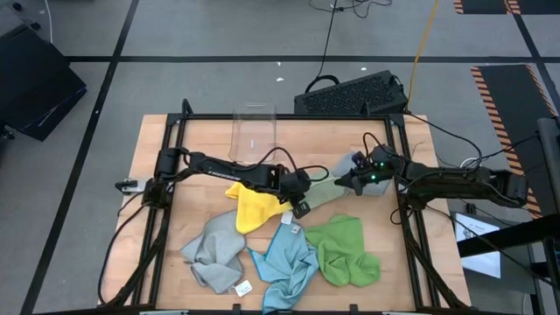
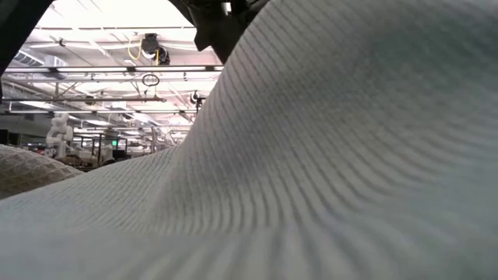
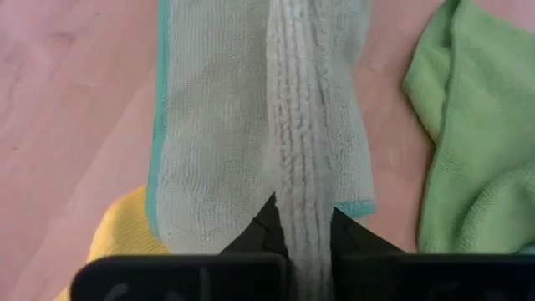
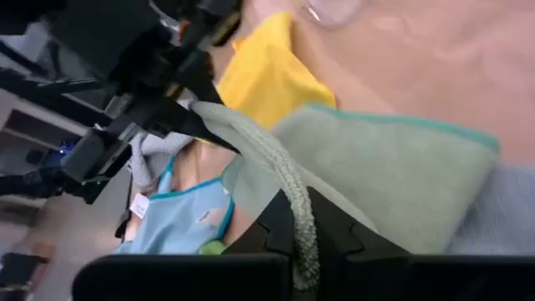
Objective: Fold microfiber towels
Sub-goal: Fold the light green microfiber cloth, then put the light green microfiber cloth into the transparent bin
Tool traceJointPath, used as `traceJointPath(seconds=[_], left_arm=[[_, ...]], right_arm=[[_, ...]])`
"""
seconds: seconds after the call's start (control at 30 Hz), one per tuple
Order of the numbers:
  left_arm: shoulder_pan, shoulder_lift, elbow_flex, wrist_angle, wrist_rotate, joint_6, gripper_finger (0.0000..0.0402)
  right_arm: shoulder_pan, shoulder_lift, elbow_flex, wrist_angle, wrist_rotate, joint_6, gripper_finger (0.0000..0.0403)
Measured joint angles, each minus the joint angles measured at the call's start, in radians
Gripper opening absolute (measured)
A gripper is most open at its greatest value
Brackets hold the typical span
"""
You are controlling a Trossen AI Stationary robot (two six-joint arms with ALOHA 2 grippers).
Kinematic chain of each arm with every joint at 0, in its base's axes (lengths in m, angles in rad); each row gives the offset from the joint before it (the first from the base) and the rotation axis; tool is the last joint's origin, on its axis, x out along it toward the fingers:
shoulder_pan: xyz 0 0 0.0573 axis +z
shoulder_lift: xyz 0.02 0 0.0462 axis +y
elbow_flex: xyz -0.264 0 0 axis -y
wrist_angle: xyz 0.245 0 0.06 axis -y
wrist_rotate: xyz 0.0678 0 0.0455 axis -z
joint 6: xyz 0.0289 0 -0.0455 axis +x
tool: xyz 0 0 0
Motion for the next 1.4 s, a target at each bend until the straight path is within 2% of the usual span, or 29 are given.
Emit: traceJointPath(seconds=[0.2,0.37,0.47,0.6,0.77,0.87,1.03,1.2,1.3,1.4], left_arm=[[-0.004,-0.001,0.0,-0.003,0.001,-0.028,0.0008],[-0.009,0.008,-0.001,-0.013,0.0,-0.04,0.002],[-0.008,0.008,-0.001,-0.021,-0.02,-0.041,0.003],[-0.01,0.008,-0.001,-0.029,-0.119,-0.044,0.0034],[-0.01,0.008,-0.001,-0.029,-0.168,-0.027,0.0038],[-0.01,0.008,-0.001,-0.027,-0.171,-0.016,0.0065],[-0.011,0.006,-0.001,-0.054,-0.172,-0.032,0.0146],[-0.011,-0.009,0.044,-0.179,-0.15,-0.036,0.0212],[-0.011,-0.053,0.094,-0.303,-0.152,-0.037,0.0225],[-0.011,-0.116,0.143,-0.432,-0.172,-0.04,0.0221]], right_arm=[[0.007,0.024,0.0,0.021,0.052,-0.089,0.0006],[0.031,0.112,0.0,0.118,0.056,-0.192,0.0014],[0.032,0.165,0.001,0.172,0.106,-0.188,0.0033],[0.032,0.205,0.001,0.187,0.183,-0.183,0.0068],[0.031,0.211,0.001,0.187,0.186,-0.167,0.0116],[0.02,0.2,0.001,0.186,0.187,-0.117,0.014],[-0.012,0.19,0.001,0.171,0.208,-0.058,0.0166],[-0.036,0.188,0.001,0.169,0.202,-0.072,0.0182],[-0.052,0.173,0.001,0.169,0.177,-0.031,0.0184],[-0.068,0.137,0.001,0.154,0.148,0.005,0.0185]])
